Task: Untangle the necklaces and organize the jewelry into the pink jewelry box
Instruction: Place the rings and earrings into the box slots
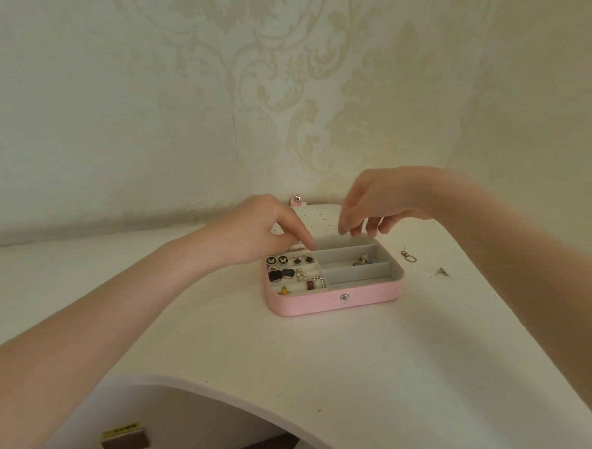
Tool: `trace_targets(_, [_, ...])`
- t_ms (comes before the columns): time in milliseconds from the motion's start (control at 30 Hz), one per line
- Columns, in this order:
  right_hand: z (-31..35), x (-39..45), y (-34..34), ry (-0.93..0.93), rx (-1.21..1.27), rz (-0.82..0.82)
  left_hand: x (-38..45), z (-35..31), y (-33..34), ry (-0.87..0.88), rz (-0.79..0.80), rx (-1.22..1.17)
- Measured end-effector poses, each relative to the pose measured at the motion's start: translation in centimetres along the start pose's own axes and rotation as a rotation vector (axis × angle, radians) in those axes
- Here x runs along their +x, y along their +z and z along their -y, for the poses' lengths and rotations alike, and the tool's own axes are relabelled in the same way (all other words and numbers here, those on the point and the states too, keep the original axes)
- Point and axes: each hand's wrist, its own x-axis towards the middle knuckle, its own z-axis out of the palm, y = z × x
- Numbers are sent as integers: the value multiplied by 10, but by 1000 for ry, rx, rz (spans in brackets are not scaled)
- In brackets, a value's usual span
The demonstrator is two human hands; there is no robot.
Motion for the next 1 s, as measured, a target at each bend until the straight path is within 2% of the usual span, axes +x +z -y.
trace_targets(167, [-59,-3,-6,99,-80,-196,21,-25,18,25,18,64])
trace_targets(300, [-94,5,14,66,-156,-280,32,-36,27,42,49,69])
trace_targets(467, [-108,19,29,33,-108,-389,34,-43,28,20,38,90])
trace_targets(533, [-106,18,22,9,35,-417,33,-43,27,-2,-12,72])
trace_targets(567, [-102,13,16,-23,220,-424,34,-43,27,-23,-51,41])
trace_targets(633, [-88,0,5,-135,660,-329,37,-42,28,-93,-133,-83])
trace_targets(700, [-73,-11,-1,-241,879,-156,37,-44,30,-185,-164,-361])
trace_targets(767, [-59,-16,0,-305,903,-57,36,-50,29,-276,-140,-690])
trace_targets(833, [-51,-16,3,-330,888,-48,33,-53,26,-339,-110,-869])
trace_targets(933, [-49,-13,8,-314,827,-84,30,-50,21,-417,-65,-994])
trace_targets(1000, [-50,-10,11,-284,776,-101,29,-47,23,-438,-33,-954])
